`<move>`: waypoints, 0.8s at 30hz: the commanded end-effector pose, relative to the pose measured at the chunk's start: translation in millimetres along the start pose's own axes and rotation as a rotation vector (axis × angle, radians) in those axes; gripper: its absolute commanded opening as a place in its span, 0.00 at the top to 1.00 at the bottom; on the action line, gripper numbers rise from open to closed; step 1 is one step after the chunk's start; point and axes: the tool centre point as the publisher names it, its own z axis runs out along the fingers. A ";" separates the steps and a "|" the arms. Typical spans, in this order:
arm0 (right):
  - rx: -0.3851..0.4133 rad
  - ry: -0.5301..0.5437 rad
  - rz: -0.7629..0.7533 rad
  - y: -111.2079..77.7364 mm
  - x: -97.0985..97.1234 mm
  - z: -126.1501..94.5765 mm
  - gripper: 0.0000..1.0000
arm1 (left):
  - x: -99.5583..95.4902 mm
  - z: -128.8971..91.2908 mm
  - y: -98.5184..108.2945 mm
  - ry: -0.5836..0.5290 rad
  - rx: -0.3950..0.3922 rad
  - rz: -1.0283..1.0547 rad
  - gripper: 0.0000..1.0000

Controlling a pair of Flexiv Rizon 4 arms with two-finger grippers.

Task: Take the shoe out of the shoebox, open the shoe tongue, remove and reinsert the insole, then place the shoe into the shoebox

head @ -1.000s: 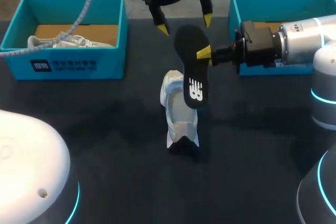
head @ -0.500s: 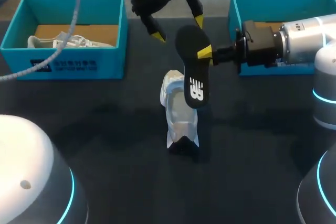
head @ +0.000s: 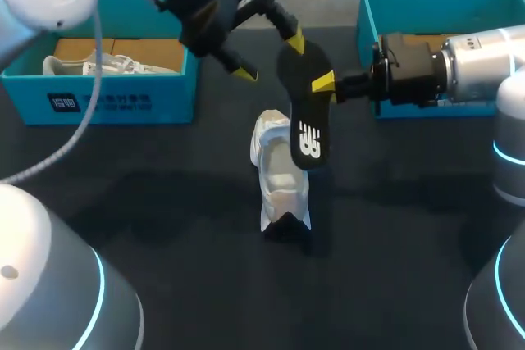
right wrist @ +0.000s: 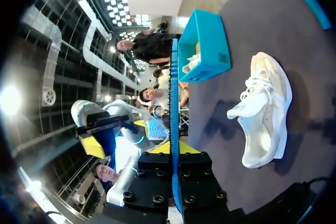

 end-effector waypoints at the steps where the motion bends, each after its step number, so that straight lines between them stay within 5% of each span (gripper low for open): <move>1: -0.013 -0.006 0.003 -5.8 2.0 -5.1 1.00 | 20.0 -4.6 -8.1 -0.289 -0.004 0.013 0.00; 24: 0.020 0.031 0.039 -11.7 19.5 6.9 1.00 | 38.6 12.9 -6.0 -0.664 -0.213 -0.014 0.00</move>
